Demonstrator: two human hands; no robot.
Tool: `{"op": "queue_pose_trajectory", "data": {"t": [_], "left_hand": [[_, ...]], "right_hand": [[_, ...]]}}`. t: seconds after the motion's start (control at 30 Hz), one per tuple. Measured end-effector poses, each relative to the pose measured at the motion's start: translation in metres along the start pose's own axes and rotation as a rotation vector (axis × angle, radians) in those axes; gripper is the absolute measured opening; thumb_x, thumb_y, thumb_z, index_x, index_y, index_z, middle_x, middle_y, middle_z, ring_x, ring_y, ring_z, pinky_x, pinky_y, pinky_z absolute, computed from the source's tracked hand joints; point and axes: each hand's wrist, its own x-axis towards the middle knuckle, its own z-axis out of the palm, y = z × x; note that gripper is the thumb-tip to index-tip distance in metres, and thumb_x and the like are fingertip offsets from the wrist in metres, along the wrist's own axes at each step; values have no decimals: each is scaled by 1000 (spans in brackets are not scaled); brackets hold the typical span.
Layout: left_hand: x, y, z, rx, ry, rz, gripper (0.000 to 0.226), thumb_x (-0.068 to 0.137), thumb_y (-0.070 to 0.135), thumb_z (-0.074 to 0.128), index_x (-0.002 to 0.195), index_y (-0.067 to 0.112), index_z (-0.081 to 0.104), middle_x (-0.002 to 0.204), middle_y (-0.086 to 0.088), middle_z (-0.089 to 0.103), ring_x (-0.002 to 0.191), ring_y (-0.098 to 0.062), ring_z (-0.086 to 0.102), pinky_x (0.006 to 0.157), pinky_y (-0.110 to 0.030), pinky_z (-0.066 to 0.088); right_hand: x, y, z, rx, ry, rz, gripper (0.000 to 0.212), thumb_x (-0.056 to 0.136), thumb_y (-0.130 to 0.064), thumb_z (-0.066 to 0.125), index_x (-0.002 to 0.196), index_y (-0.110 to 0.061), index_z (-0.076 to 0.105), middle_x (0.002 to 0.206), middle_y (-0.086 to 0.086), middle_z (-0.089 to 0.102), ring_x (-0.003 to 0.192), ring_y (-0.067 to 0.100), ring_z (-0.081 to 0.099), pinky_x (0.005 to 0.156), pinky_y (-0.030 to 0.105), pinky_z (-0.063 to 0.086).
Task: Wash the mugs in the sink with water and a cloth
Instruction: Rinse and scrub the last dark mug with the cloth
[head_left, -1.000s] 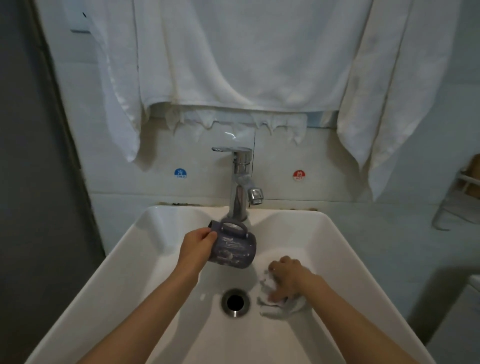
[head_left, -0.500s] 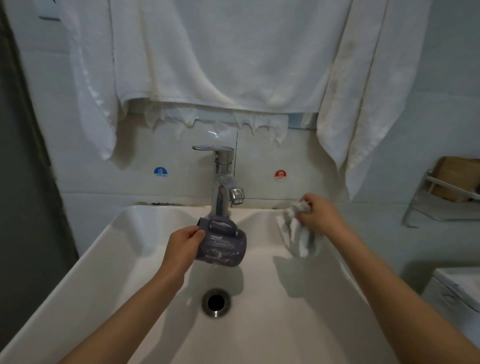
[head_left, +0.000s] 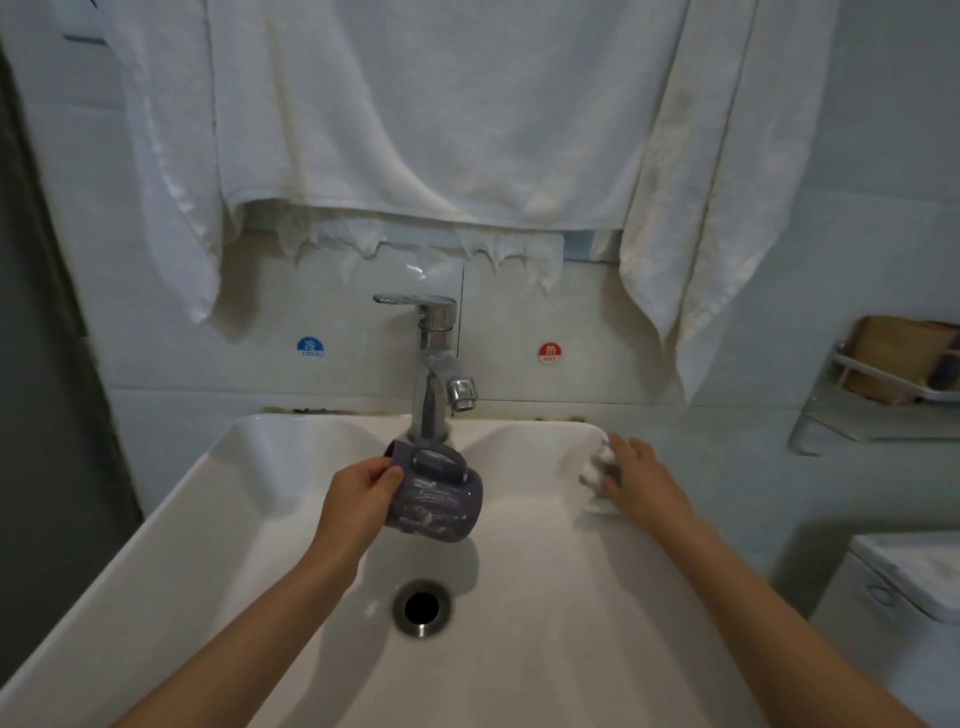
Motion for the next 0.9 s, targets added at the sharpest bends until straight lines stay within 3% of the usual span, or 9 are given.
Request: {"op": "queue_pose_trajectory", "data": {"t": [0.13,0.2,0.3,0.37,0.47,0.53,0.63,0.77,0.9], "left_hand": [[-2,2,0,-72,-10,-34,20,96,5,45,87,11,63,77,-2,64,70,-12,59,54,-12,44],[-2,3,-1,-82,-19,-51,22,96,6,45,85,13,63,77,-2,64,71,-12,59,55,-13,44],[-2,1,-1,-87,-27,-55,18,96,7,46,90,10,63,81,-5,65,73,-14,60,58,-16,46],[-1,0,-1,-89,-33,-56,18,95,7,46,91,9,64,81,-6,65,73,-14,60,54,-12,48],[-1,-2,-3,-104,-45,-66,18,95,7,47,94,5,65,86,-11,66,74,-17,62,55,-12,48],[-1,-2,-3,-134,-59,-84,18,95,8,47,96,5,65,91,-14,67,80,-21,63,63,-19,49],[1,-2,-2,-162,-61,-97,20,95,8,47,91,9,66,94,-16,68,85,-25,64,73,-27,51],[3,-5,2,-174,-74,-138,20,96,11,47,99,6,66,100,-16,69,94,-30,64,87,-37,52],[2,-9,4,-222,-102,-165,19,96,9,46,99,6,65,99,-16,69,94,-31,65,88,-39,53]], "right_hand": [[-10,-11,-5,-124,-30,1,54,94,-40,48,142,-26,30,151,10,21,133,34,31,104,43,32],[-9,-30,-20,-138,73,-42,56,93,-38,50,144,-27,29,153,7,22,139,29,24,107,47,27],[-8,-82,-50,154,347,-345,36,94,-20,52,129,-15,54,136,8,50,126,23,45,102,32,33],[-13,-131,-67,327,410,-537,26,94,-12,51,116,-11,63,122,6,61,113,17,54,95,24,35],[-20,-198,-75,465,246,-723,26,96,-13,48,115,-13,65,117,0,63,104,5,52,92,20,40],[-18,-225,-68,490,121,-784,29,97,-14,46,121,-11,62,124,1,61,113,7,52,97,19,38],[-16,-241,-57,591,65,-761,34,99,-16,43,131,-9,53,136,5,53,129,14,44,104,21,32],[-13,-244,-56,733,25,-694,34,99,-16,43,131,-8,52,137,4,52,129,13,44,101,17,32],[-9,-246,-59,788,30,-654,33,98,-16,45,129,-9,54,135,4,54,126,15,47,107,34,39]]}}
